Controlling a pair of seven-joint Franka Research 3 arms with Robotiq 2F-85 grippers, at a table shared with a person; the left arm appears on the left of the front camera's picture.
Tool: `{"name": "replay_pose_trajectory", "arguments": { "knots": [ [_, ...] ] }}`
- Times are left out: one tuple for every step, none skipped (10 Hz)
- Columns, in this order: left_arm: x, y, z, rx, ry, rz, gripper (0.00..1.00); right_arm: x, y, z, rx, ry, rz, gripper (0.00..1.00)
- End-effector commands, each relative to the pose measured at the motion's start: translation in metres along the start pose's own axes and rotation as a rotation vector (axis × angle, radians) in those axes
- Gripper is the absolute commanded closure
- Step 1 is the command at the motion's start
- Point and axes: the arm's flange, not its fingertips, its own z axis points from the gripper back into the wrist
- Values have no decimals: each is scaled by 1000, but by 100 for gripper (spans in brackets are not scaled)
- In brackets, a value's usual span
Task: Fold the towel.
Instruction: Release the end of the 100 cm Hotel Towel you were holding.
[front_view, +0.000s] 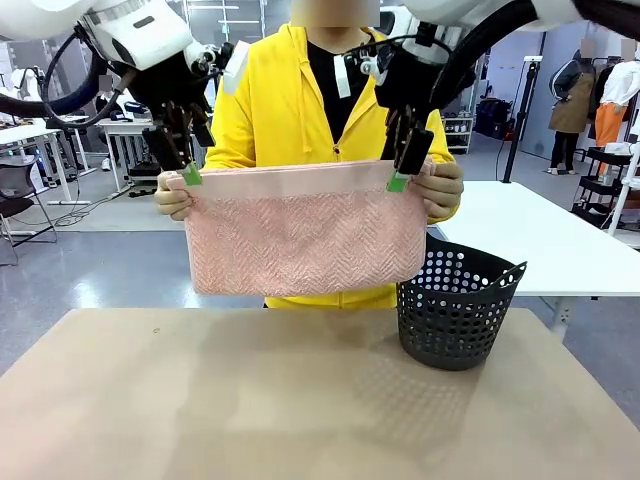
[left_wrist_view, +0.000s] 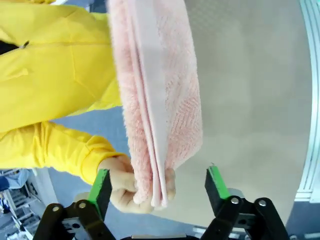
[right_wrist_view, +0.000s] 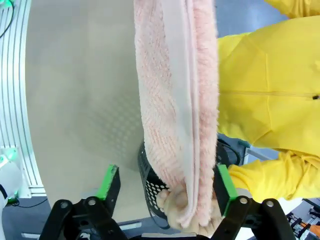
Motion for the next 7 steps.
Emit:
{"name": "replay_pose_trajectory", "arguments": {
  "knots": [
    [-8, -20, 44, 4, 31, 279, 0, -15, 20, 45, -8, -37, -230, 0],
    [-14, -31, 70, 3, 10, 374, 0, -30, 30, 71, 12, -41, -394, 0],
    [-21, -45, 89, 49, 35, 453, 0, -45, 41, 91, -49, -4, -515, 0],
    [-32, -61, 108, 76, 76, 528, 0, -59, 54, 107, -100, -9, -619, 0],
    [-44, -72, 121, 116, 125, 605, 0, -70, 64, 114, -137, -13, -704, 0],
    [-55, -80, 127, 142, 116, 676, 0, -82, 71, 119, -209, -23, -797, 0],
    [-66, -86, 127, 156, 75, 772, 0, -89, 81, 121, -219, -67, -848, 0]
  ]
}}
